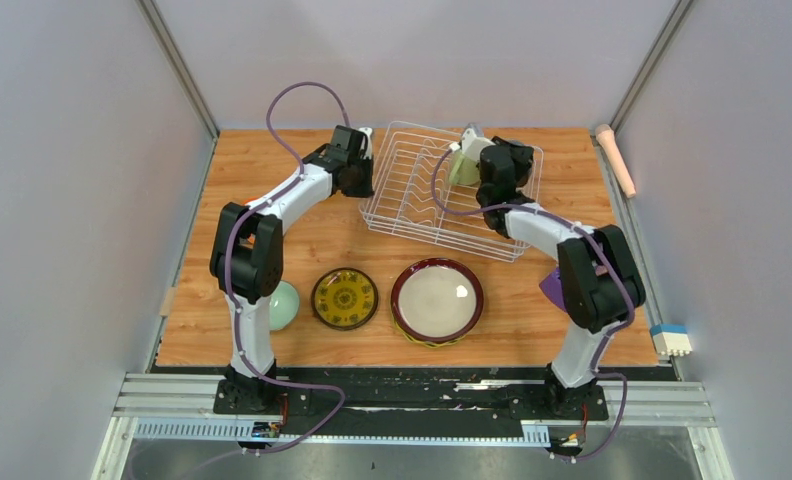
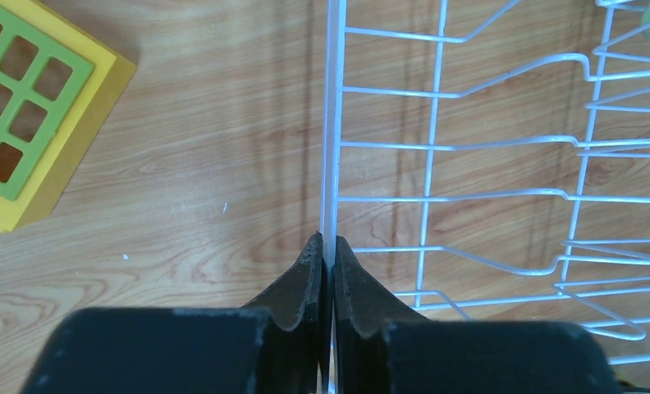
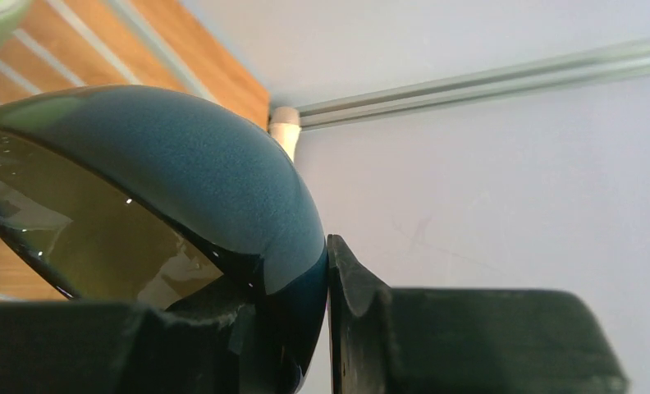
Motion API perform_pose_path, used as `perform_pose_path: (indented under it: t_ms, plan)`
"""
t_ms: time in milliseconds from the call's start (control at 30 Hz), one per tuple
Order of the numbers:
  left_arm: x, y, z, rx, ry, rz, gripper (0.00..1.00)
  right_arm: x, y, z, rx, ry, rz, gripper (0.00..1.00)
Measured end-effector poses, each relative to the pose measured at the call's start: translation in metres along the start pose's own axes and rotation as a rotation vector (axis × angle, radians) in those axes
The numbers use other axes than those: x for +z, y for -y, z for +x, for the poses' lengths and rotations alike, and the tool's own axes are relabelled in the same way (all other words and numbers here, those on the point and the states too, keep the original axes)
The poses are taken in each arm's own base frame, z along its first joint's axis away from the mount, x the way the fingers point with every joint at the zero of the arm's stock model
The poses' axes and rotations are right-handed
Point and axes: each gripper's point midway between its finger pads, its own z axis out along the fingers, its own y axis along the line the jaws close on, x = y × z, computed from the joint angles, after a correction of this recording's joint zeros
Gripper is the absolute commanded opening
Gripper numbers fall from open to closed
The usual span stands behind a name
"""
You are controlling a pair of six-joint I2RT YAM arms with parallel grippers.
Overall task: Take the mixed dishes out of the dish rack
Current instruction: Pick up the bowl from the dish rack.
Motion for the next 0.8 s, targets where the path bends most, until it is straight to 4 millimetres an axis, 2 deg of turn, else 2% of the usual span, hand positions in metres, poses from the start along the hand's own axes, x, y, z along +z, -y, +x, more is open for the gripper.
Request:
perform_pose_path:
  t_ms: [133,167,200,267,300,333,400,533,633,733,800]
  plan:
    - [0.000,0.000,0.003,-0.027,-0.012,-0.001,0.32,-0.021,0.045,-0.005,0.136,0.033,0.054,0.00]
    - [0.000,-0.001,0.006,-0.037,-0.026,-0.006,0.42,-0.027,0.052,-0.006,0.180,0.038,0.056,0.00]
    - [-0.001,-0.001,0.009,-0.043,-0.037,-0.011,0.46,-0.034,0.061,-0.005,0.239,0.041,0.058,0.00]
    - [-0.001,-0.002,0.011,-0.054,-0.045,-0.018,0.57,-0.046,0.068,-0.004,0.342,0.040,0.047,0.00]
    - [-0.002,-0.002,0.012,-0.058,-0.047,-0.020,0.68,-0.053,0.070,-0.002,0.401,0.036,0.032,0.00]
    - [-0.002,-0.003,0.012,-0.063,-0.049,-0.024,0.88,-0.061,0.069,0.000,0.467,0.029,0.007,0.00]
    - [-0.004,-0.004,0.012,-0.067,-0.054,-0.035,0.98,-0.079,0.062,0.003,0.591,0.007,-0.055,0.00]
    - [-0.013,-0.007,-0.002,-0.084,-0.031,-0.073,1.00,-0.122,0.038,0.010,0.859,-0.041,-0.228,0.00]
    - [-0.031,-0.009,-0.013,-0.086,-0.006,-0.103,1.00,-0.156,0.023,0.012,1.037,-0.039,-0.375,0.00]
    - [-0.072,-0.005,-0.024,-0.097,0.030,-0.105,1.00,-0.203,0.005,0.004,1.223,-0.001,-0.615,0.00]
    - [-0.108,0.004,-0.028,-0.110,0.078,-0.065,1.00,-0.235,-0.008,-0.009,1.303,0.044,-0.791,0.00]
